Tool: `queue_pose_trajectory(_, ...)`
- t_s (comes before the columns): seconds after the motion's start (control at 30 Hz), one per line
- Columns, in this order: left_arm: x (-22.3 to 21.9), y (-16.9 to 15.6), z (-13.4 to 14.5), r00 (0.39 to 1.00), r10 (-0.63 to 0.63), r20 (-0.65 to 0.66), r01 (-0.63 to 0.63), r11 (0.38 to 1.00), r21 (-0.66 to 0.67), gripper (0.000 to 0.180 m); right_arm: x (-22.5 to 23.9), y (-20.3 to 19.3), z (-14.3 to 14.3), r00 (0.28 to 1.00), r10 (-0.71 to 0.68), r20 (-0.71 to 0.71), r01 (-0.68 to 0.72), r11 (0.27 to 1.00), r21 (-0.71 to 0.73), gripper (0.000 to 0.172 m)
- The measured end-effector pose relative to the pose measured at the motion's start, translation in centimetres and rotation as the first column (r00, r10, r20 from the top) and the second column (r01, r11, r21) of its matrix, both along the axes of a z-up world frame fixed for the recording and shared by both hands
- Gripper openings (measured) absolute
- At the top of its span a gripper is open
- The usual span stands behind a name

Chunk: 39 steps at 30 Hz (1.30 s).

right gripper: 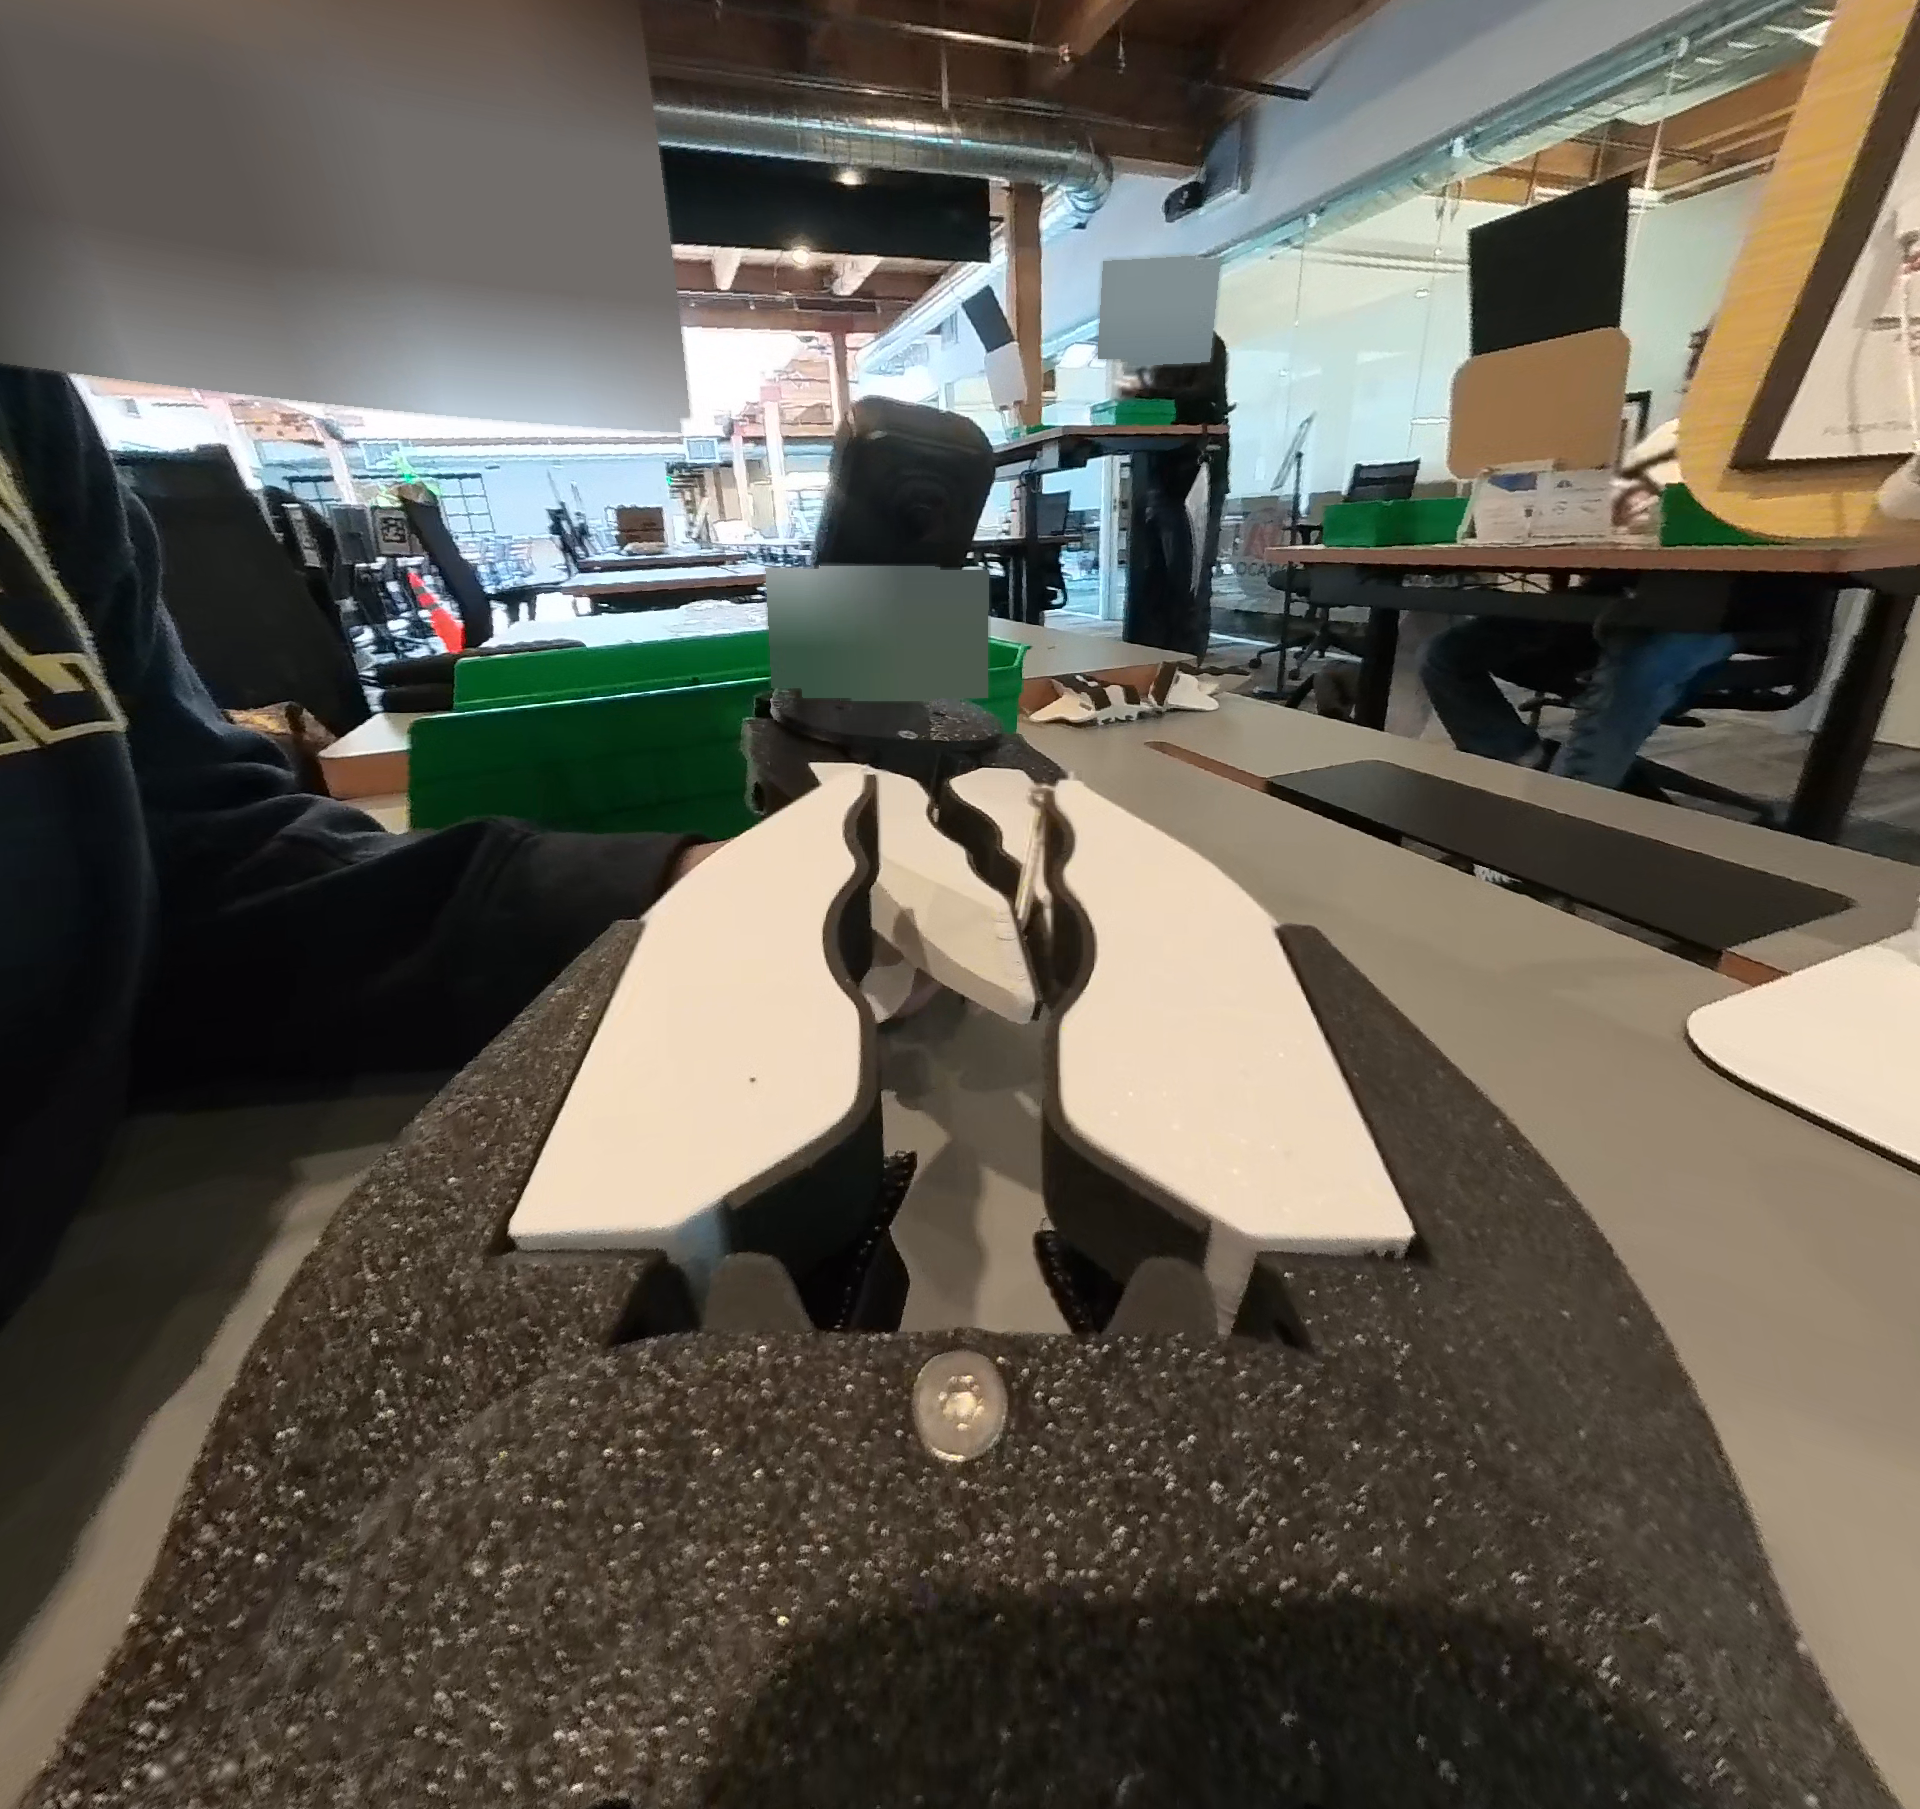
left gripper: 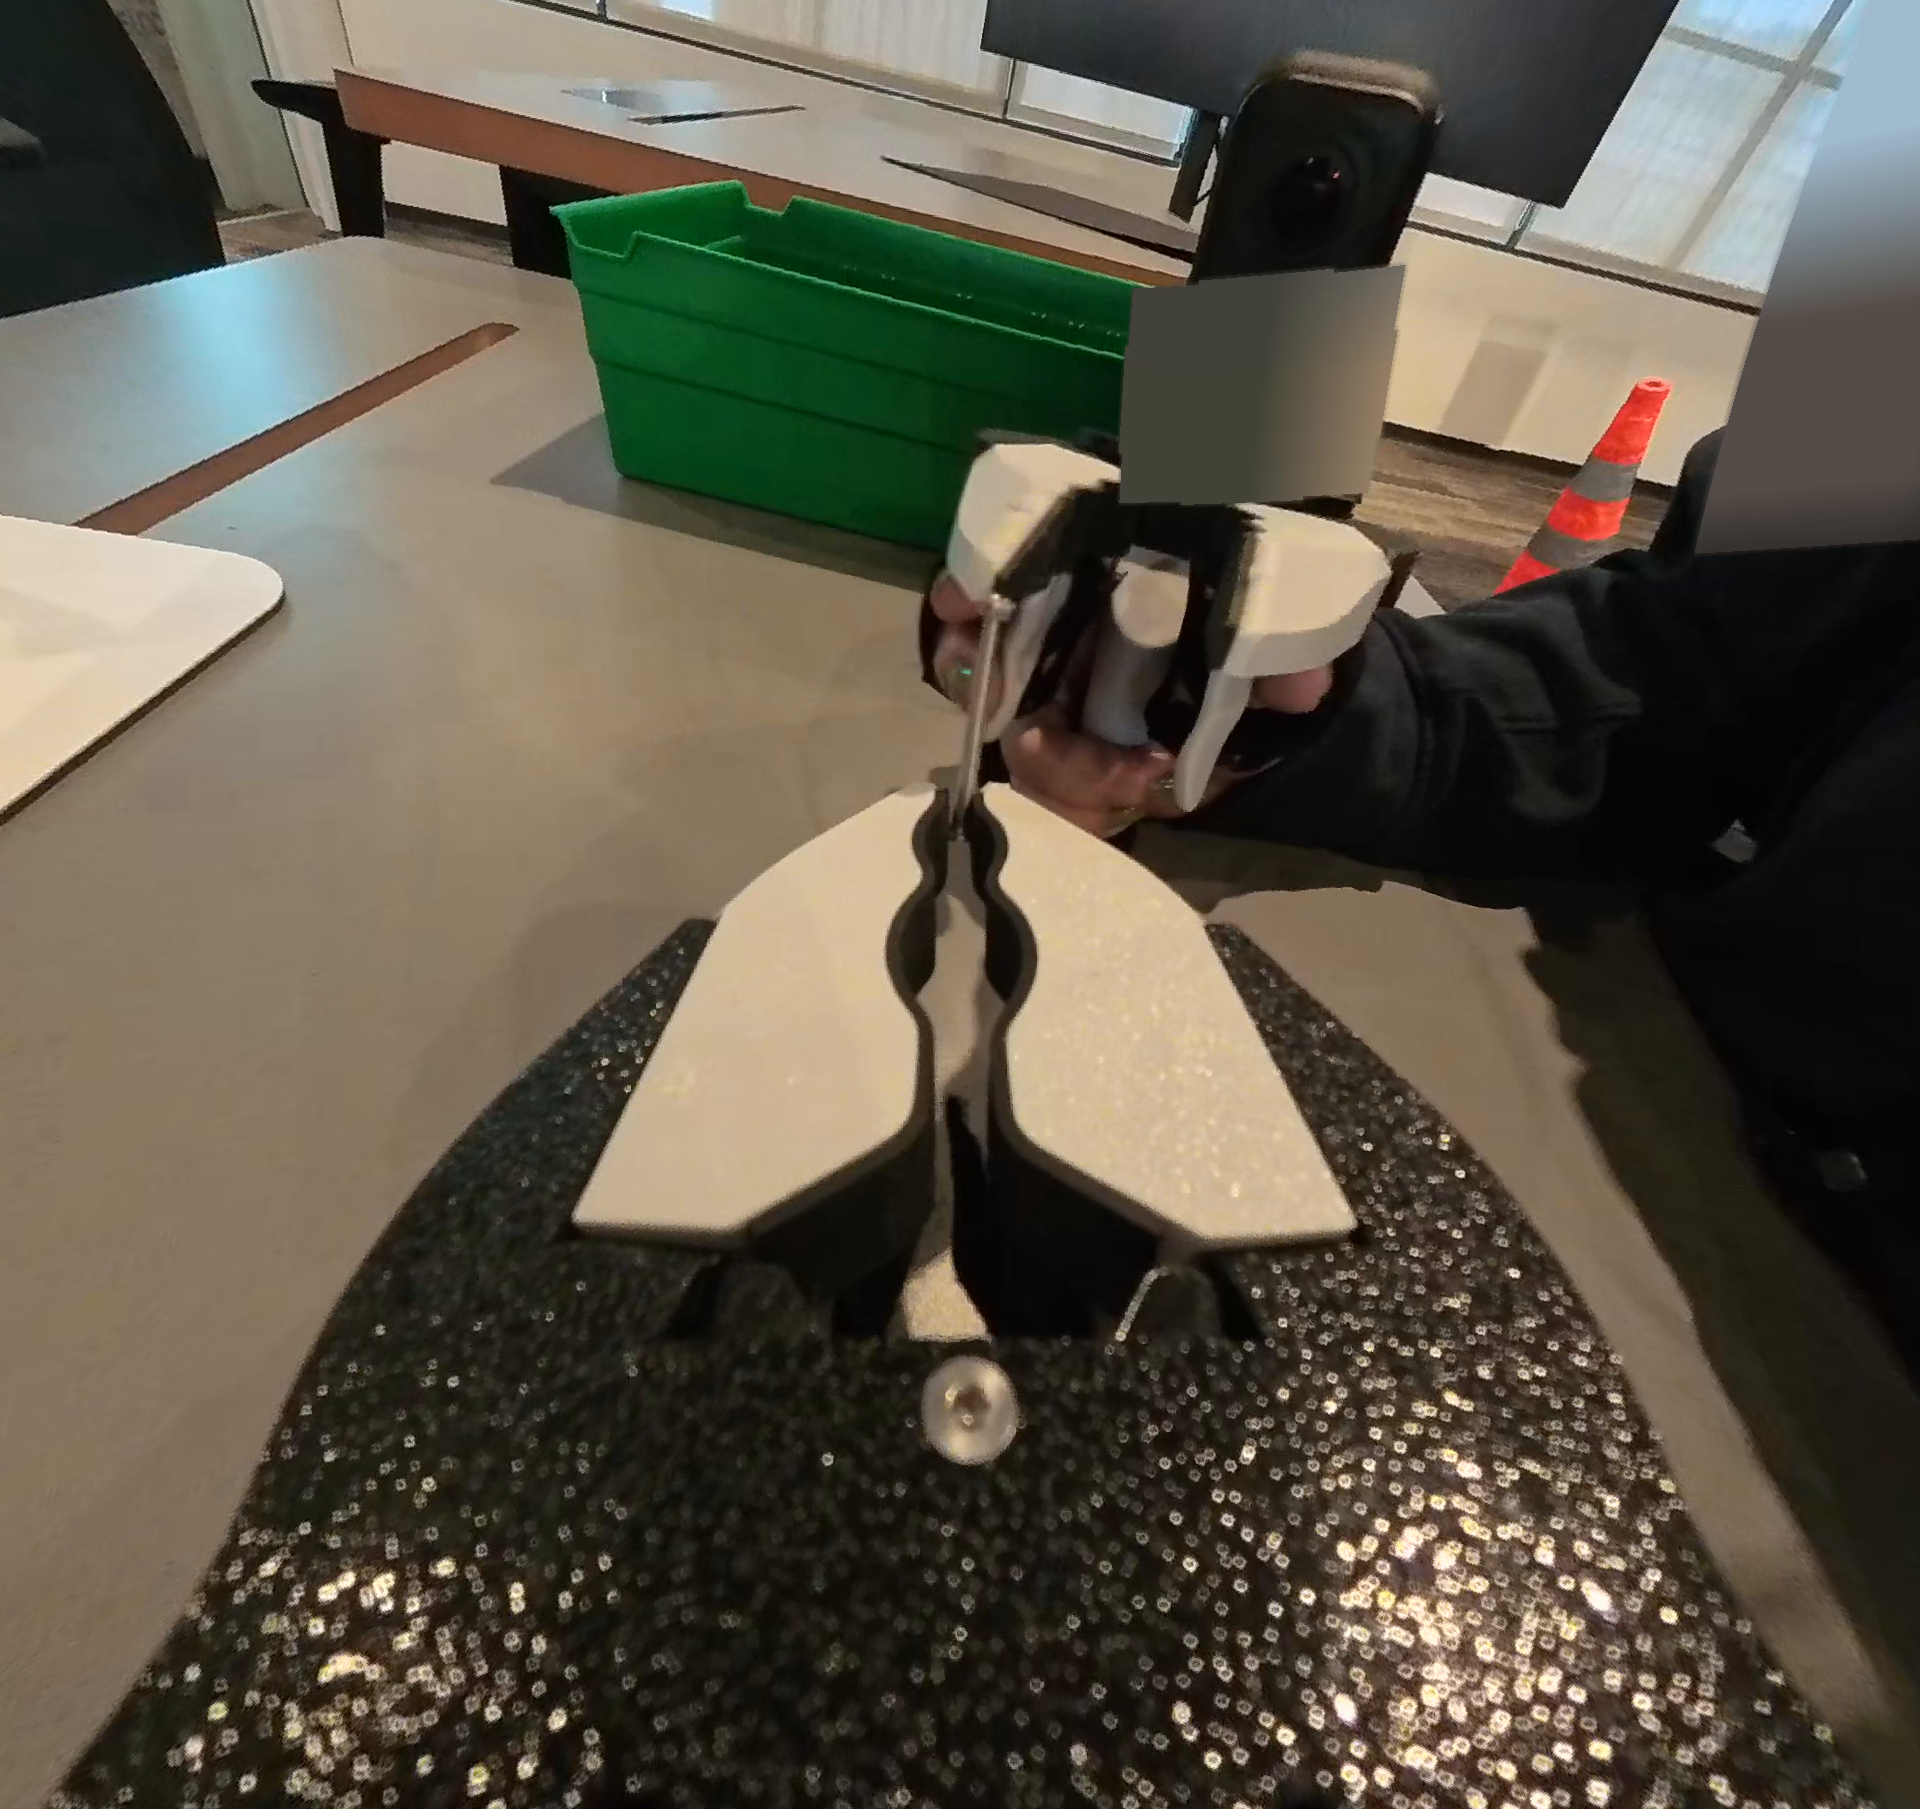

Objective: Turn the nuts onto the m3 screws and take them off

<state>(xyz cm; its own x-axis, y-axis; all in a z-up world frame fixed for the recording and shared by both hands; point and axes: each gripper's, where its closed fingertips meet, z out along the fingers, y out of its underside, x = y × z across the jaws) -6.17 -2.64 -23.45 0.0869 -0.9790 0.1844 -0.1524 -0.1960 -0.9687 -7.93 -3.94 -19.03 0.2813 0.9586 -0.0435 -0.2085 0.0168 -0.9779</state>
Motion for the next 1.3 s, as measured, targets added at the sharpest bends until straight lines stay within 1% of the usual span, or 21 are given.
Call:
queue_pose_trajectory(0.07, 0.0, 0.0, 0.0, 1.000, 0.000, 0.000, 0.000, 1.000, -0.001, 0.003, 0.1, -0.2, 0.0, 1.000, 0.024, -0.002, -0.024, 1.000, -0.005, 0.022)
queue_pose_trajectory(0.1, 0.0, 0.0, 0.0, 1.000, 0.000, -0.001, 0.000, 1.000, -0.001, 0.003, 0.2, -0.1, 0.0, 1.000, 0.023, -0.007, -0.023, 1.000, -0.010, 0.022)
queue_pose_trajectory(0.27, 0.1, 0.0, -0.1, 1.000, -0.002, -0.007, 0.002, 1.000, 0.000, 0.003, 0.2, 0.5, 0.0, 1.000, -0.031, -0.003, 0.031, 0.999, -0.008, 0.033)
queue_pose_trajectory(0.37, 0.1, 0.0, -0.1, 1.000, -0.002, -0.007, 0.002, 1.000, 0.001, 0.003, 0.0, 0.2, -0.1, 1.000, -0.018, 0.015, 0.018, 1.000, 0.004, 0.031)
queue_pose_trajectory(0.5, 0.1, 0.0, -0.1, 1.000, 0.002, -0.009, -0.002, 1.000, -0.002, 0.003, 0.2, 0.0, 0.0, 1.000, 0.009, 0.003, -0.009, 1.000, -0.005, 0.024)
queue_pose_trajectory(0.63, 0.2, -0.2, -0.3, 1.000, -0.012, -0.019, 0.012, 1.000, -0.003, 0.003, 0.3, 0.4, -0.1, 0.999, -0.033, 0.011, 0.033, 0.999, 0.002, 0.030)
queue_pose_trajectory(0.73, 0.3, -0.3, -0.5, 0.999, -0.020, -0.036, 0.020, 1.000, 0.003, 0.003, 0.1, 0.4, -0.2, 0.999, -0.037, 0.027, 0.037, 0.999, 0.013, 0.030)
queue_pose_trajectory(0.8, 0.3, -0.3, -0.6, 0.999, -0.018, -0.041, 0.019, 1.000, 0.002, 0.003, 0.1, 0.2, -0.2, 0.999, -0.022, 0.028, 0.022, 1.000, 0.014, 0.026)
queue_pose_trajectory(0.87, 0.3, -0.2, -0.6, 0.999, -0.012, -0.042, 0.012, 1.000, -0.001, 0.003, 0.3, 0.1, -0.3, 1.000, -0.002, 0.031, 0.002, 1.000, 0.008, 0.016)
queue_pose_trajectory(0.93, 0.3, -0.2, -0.5, 0.999, -0.015, -0.038, 0.014, 1.000, -0.007, 0.003, 0.6, 0.3, -0.2, 1.000, -0.011, 0.022, 0.011, 1.000, -0.005, 0.018)
queue_pose_trajectory(1.07, 0.3, -0.3, -0.6, 0.999, -0.023, -0.042, 0.023, 1.000, -0.007, 0.003, 0.7, 0.8, -0.3, 0.998, -0.055, 0.026, 0.055, 0.999, 0.000, 0.027)
queue_pose_trajectory(1.3, 0.2, -0.2, -0.5, 0.999, -0.014, -0.030, 0.014, 1.000, -0.012, 0.003, 0.6, 0.7, -0.3, 0.999, -0.037, 0.031, 0.037, 0.999, -0.007, 0.027)
